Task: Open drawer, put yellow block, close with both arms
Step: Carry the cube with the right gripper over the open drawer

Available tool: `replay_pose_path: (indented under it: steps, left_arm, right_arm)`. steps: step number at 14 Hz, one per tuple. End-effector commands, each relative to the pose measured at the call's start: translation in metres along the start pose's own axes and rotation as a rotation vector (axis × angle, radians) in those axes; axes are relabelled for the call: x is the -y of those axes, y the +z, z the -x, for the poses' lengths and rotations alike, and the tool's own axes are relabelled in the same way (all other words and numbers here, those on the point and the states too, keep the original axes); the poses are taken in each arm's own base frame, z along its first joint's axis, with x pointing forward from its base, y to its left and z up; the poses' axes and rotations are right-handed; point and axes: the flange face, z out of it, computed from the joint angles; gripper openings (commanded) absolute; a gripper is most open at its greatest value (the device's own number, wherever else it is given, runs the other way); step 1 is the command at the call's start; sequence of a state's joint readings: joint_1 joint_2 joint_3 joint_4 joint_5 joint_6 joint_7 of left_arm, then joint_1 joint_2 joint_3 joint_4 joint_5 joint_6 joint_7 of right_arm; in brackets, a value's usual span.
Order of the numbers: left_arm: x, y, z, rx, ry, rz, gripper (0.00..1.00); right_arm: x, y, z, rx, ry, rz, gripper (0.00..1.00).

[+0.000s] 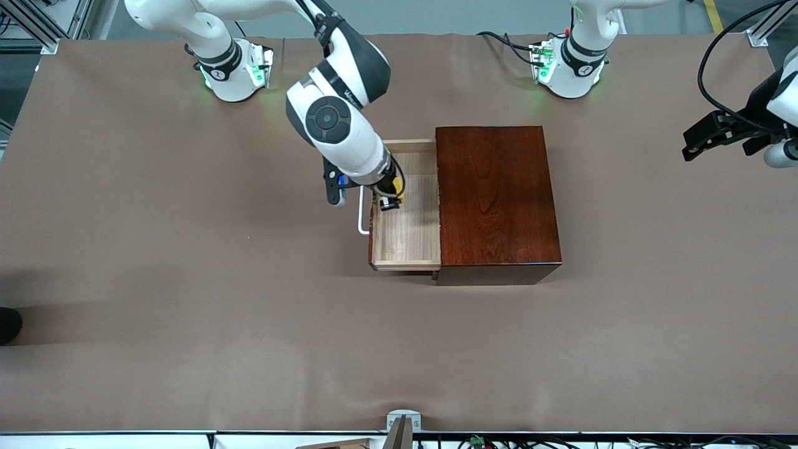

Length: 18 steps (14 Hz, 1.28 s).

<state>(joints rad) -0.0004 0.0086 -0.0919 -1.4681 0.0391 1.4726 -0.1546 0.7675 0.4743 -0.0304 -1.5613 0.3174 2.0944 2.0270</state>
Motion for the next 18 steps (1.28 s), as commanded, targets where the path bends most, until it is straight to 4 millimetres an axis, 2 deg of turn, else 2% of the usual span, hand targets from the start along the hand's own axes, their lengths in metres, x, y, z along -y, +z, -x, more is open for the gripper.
replay_pose_path:
  steps: [1,6,8,10,11,12,13,14,15,18]
  left_arm:
    - [0.002,-0.003,0.003,-0.014,0.016,-0.003,1.0]
    - [0.002,-0.003,0.003,-0.014,0.017,-0.003,1.0]
    - [0.002,-0.003,0.003,-0.014,0.017,-0.003,1.0]
    - [0.002,-0.002,0.002,-0.012,0.016,-0.003,1.0]
    - [0.002,-0.002,0.002,-0.012,0.016,-0.003,1.0]
    - [0.002,0.0,0.001,-0.009,0.016,-0.003,1.0]
    - [0.001,0.0,0.001,-0.009,0.018,-0.003,1.0]
    - [0.001,0.0,0.001,-0.009,0.018,-0.003,1.0]
    - [0.001,0.0,0.001,-0.009,0.018,-0.003,1.0]
    - [0.001,-0.001,0.001,-0.012,0.017,-0.003,1.0]
  right_arm:
    - [-0.003,0.019,0.018,0.016,0.017,-0.009,0.0]
    - [-0.005,0.051,0.018,-0.016,0.021,0.021,0.0]
    - [-0.005,0.057,0.018,-0.02,0.022,0.026,0.02]
    - [-0.004,0.062,0.017,-0.023,0.037,0.031,0.28]
    - [-0.005,0.066,0.017,-0.027,0.043,0.034,0.36]
    - [-0.004,0.065,0.016,-0.027,0.046,0.033,0.51]
    - [-0.004,0.064,0.017,-0.025,0.05,0.031,0.85]
    - [-0.002,0.06,0.018,-0.027,0.055,0.028,1.0]
    - [-0.001,0.057,0.017,-0.033,0.066,0.023,1.0]
    - [0.011,0.024,0.018,-0.029,0.069,0.037,1.0]
